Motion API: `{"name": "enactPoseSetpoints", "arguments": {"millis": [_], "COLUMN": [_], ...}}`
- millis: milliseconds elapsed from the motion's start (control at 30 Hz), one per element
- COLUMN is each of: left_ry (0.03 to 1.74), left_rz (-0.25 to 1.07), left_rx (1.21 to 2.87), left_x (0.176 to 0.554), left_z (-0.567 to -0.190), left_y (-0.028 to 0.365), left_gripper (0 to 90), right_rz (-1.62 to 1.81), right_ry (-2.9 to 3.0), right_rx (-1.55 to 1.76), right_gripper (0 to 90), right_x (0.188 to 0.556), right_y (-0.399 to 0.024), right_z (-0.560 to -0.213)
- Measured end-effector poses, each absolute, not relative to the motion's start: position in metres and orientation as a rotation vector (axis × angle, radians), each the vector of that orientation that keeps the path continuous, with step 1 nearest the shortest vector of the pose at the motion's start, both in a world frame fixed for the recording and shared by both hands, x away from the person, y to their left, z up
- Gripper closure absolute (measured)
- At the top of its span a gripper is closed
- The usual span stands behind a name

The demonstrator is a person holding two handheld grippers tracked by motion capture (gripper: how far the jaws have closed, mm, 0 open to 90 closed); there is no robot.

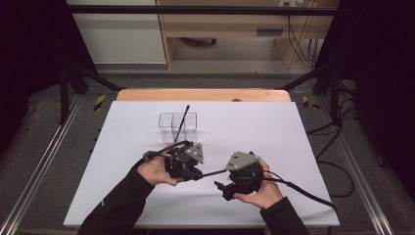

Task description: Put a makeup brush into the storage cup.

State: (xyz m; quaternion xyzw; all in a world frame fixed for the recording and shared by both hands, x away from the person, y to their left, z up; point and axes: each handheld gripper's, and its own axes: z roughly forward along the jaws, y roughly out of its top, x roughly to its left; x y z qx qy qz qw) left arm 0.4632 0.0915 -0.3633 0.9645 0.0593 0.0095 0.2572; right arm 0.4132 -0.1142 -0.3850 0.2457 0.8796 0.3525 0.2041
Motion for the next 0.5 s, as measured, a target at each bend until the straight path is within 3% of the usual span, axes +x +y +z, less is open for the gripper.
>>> {"name": "enactPoseSetpoints", "arguments": {"millis": [500], "left_ry": [0.133], "left_rz": [-0.045], "left_rx": [2.625], "left_x": [0.4666], "left_z": [-0.3638], "left_y": [0.0882], "left_gripper": [83.4], "right_rz": [0.93], "right_ry": [2.498], "right_rx": [0.561], "right_gripper": [17.7], "right_x": [0.4102], "right_y": [-0.1047], "right_z": [-0.3861]}}
